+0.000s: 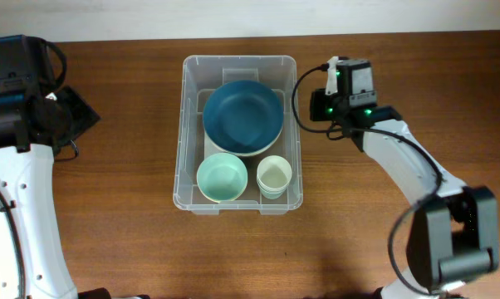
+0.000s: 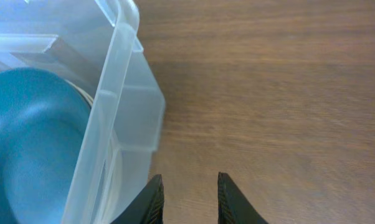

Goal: Pack container

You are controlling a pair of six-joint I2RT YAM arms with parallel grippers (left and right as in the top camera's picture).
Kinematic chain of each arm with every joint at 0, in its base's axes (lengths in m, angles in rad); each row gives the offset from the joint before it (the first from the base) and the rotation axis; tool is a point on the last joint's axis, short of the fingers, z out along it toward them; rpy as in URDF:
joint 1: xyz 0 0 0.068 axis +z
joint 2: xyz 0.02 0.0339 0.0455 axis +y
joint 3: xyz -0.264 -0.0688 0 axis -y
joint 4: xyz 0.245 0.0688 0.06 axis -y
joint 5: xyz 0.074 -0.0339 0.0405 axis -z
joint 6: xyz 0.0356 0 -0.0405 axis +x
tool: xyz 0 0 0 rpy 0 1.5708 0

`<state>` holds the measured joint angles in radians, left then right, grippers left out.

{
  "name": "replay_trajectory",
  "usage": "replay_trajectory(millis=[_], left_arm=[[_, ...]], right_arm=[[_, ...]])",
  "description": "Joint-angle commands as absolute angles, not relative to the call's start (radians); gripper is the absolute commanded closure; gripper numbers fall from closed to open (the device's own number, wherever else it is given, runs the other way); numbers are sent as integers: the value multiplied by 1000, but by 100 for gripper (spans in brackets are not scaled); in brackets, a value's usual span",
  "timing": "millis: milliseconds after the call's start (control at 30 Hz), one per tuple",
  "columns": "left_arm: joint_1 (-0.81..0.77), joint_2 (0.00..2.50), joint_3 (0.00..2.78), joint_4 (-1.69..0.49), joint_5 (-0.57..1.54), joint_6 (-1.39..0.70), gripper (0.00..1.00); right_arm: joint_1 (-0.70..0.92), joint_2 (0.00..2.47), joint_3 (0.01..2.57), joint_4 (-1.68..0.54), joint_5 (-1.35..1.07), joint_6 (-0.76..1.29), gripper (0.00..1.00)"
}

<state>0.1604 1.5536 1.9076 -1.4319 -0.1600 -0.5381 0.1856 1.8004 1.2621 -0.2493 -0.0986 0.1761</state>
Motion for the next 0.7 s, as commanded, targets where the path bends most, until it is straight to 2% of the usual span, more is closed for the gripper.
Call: replay_trajectory(millis=[0, 200, 267, 567, 600, 633, 667], left_arm=[[167, 1557, 1899, -1430, -154, -517, 41], [167, 1559, 1899, -1430, -154, -517, 41], [167, 1559, 1899, -1431, -154, -517, 41], [167, 1559, 1899, -1430, -154, -517, 41], [167, 1559, 1899, -1430, -154, -517, 41], [167, 1559, 1899, -1430, -154, -517, 41], [167, 1559, 1899, -1430, -154, -517, 41]], right_arm=[[190, 1849, 1273, -186, -208, 164, 76], [189, 1860, 1273, -88, -367, 164, 75], [189, 1860, 1273, -87, -388, 164, 70], [189, 1860, 1273, -101, -390, 164, 63], [189, 1860, 1273, -100, -383, 164, 60], [187, 1860, 1273, -99, -344, 164, 47], [182, 1858, 1275, -99, -286, 165, 40]])
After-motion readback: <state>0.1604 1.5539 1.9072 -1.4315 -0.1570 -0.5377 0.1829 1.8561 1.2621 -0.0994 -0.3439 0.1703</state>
